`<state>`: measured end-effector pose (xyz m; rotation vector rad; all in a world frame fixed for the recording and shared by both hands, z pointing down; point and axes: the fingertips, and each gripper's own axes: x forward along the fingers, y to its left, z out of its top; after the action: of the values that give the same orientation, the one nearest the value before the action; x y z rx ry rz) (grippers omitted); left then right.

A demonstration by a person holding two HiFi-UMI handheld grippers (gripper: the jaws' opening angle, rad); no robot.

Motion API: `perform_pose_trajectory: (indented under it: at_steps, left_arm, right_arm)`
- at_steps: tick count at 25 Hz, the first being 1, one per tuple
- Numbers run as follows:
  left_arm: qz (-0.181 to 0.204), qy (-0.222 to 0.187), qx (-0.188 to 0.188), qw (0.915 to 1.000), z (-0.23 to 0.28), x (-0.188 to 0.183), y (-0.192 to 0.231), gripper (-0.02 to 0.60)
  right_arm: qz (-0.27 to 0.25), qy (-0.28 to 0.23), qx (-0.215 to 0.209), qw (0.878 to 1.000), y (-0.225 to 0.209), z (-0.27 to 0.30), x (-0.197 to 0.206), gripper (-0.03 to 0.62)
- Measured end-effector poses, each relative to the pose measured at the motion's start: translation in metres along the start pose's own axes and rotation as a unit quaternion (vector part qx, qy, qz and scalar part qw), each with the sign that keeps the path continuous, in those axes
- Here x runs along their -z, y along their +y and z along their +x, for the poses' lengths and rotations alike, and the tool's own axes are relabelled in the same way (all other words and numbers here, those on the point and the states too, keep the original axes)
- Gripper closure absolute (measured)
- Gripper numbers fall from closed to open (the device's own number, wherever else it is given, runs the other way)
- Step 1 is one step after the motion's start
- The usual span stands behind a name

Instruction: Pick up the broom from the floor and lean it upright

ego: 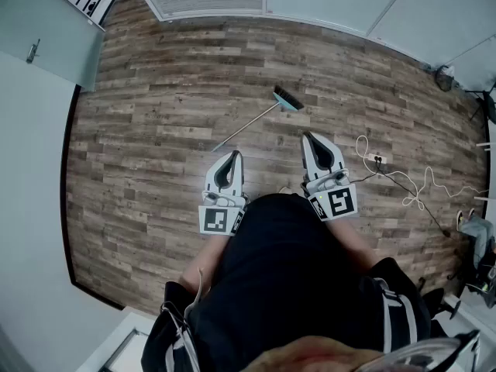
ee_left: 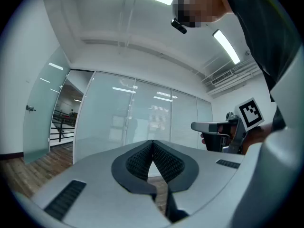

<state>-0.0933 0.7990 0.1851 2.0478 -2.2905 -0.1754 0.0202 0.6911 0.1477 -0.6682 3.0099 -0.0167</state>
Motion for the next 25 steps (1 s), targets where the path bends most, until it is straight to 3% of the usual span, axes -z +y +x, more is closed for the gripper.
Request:
perform_pose_trajectory:
  at_steps: [7,11,20,25]
  left_arm:
    - [0.000,0.005,0.010,0.9999,0.004,0.006,-0.019,0.563]
    - [0.004,0.001,0.019,0.9998,0.008,0.006,-0.028,0.563]
    - [0.010,0.011,0.006,0.9999,0.015,0.012,-0.042,0.565]
    - [0.007,0.028,-0.004,0.9996,0.024,0.025,-0.054,0.563]
  right_arm:
    - [0.002,0.003,0.007,1.000,-0.004,-0.016,0.007,0.577]
    - [0.038,0.003,-0.001,0.999,-0.010,-0.027,0.010,0.577]
    - [0.065,0.038,0.023,0.997,-0.043,-0.058,0.032,0.577]
    - [0.055,0.022,-0.014,0.998,-0.050,-0.073,0.029,0.577]
